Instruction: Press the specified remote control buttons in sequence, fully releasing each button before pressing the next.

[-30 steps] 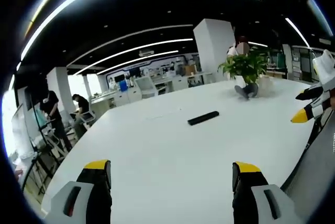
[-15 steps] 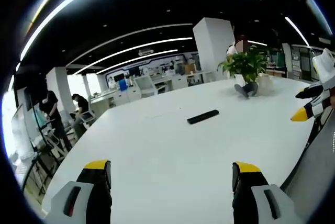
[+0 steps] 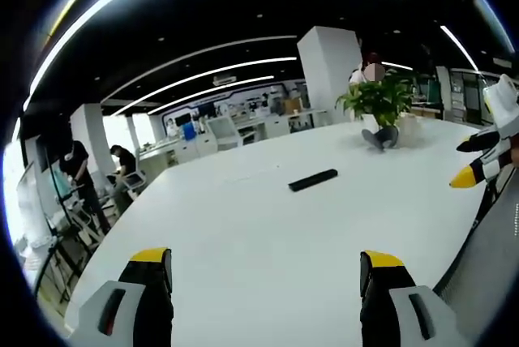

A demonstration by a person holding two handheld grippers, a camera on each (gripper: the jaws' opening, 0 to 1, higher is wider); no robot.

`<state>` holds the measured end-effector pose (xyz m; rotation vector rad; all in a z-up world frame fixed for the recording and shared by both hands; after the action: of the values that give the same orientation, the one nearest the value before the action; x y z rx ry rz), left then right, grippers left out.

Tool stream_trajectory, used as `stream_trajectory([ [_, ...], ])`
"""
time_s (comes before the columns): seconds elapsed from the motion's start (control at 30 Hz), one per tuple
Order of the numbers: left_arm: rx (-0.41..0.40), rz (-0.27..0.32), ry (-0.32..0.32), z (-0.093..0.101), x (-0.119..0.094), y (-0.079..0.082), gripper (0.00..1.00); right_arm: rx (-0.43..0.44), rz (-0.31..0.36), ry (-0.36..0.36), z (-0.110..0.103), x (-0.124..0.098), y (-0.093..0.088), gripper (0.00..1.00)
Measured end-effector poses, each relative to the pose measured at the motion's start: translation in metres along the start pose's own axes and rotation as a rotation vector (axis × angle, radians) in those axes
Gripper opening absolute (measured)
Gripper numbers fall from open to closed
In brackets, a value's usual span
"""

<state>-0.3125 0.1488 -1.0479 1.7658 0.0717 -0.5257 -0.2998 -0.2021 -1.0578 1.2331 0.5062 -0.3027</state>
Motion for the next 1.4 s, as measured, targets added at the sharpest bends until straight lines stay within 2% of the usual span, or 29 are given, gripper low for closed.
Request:
stream_trajectory([
  [1.4, 0.022, -0.014, -0.006, 0.0011, 0.0017, 0.0006, 1.0, 0.006, 0.01, 0.0, 0.0015, -0.0009, 0.001, 0.8],
])
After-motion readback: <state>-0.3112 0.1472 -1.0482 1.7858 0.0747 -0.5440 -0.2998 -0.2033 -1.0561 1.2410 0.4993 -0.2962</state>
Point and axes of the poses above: the point that each gripper's makers call its tool centre point, and the gripper's own axes: x roughly forward along the fingers, z roughly to its right, y roughly out of its top, the point moved 7 cm from there along -x, roughly backward along the fingers, and after that the axes turned 6 degrees about -y, right-handed, at the moved point
